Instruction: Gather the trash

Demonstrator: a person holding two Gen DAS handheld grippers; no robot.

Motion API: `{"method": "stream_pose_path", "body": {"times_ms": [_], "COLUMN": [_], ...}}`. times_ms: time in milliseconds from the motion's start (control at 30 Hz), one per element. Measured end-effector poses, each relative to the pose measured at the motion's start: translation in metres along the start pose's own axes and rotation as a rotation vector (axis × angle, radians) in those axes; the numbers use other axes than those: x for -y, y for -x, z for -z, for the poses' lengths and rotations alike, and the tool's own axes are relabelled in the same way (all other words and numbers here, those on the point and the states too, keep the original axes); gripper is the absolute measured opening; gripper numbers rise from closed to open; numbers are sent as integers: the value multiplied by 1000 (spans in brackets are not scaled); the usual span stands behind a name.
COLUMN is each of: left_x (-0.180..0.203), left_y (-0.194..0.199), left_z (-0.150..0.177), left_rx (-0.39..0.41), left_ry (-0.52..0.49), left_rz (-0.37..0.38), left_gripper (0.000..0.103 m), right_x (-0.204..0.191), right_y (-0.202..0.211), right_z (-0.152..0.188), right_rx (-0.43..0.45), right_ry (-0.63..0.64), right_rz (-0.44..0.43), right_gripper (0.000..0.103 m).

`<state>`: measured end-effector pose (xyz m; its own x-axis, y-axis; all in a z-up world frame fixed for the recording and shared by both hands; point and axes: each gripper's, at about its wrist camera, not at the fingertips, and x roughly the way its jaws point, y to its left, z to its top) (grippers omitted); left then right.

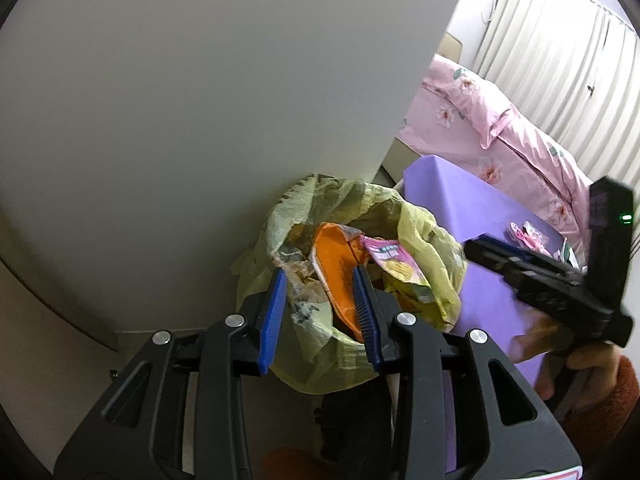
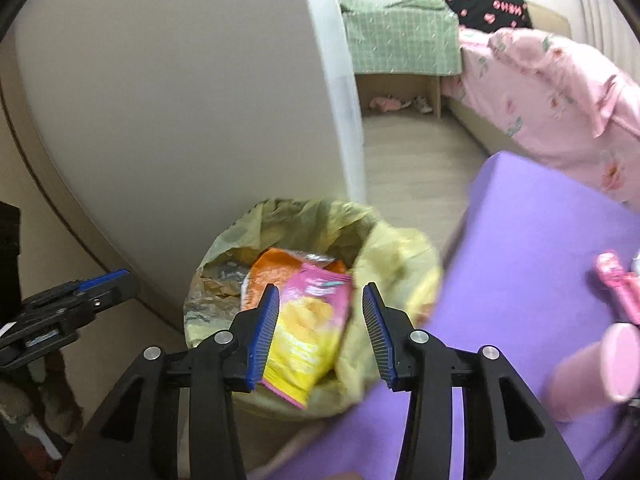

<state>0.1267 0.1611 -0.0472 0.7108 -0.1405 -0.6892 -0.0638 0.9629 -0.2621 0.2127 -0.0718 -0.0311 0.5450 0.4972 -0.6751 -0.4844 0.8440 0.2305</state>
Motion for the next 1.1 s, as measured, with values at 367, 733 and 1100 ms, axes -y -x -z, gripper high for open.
{"method": "stream_pose_path", "body": {"times_ms": [367,733,1100], "left_x": [97,207,224], "left_y": [-25,-54,-67], "left_z": [16,36,47], "left_rx": [-67,-155,-196], "left_ry": [-194,-384,-419], "left_rz": [219,387,377], "left_gripper": [39,39,39], "right_x": [82,209,265], "right_y": [119,173,158], "right_z": [44,101,110], "right_rx": [110,89,102], "right_ry": [-58,-140,-326], "right_rz": [281,481,295], "right_gripper": [41,53,61]}}
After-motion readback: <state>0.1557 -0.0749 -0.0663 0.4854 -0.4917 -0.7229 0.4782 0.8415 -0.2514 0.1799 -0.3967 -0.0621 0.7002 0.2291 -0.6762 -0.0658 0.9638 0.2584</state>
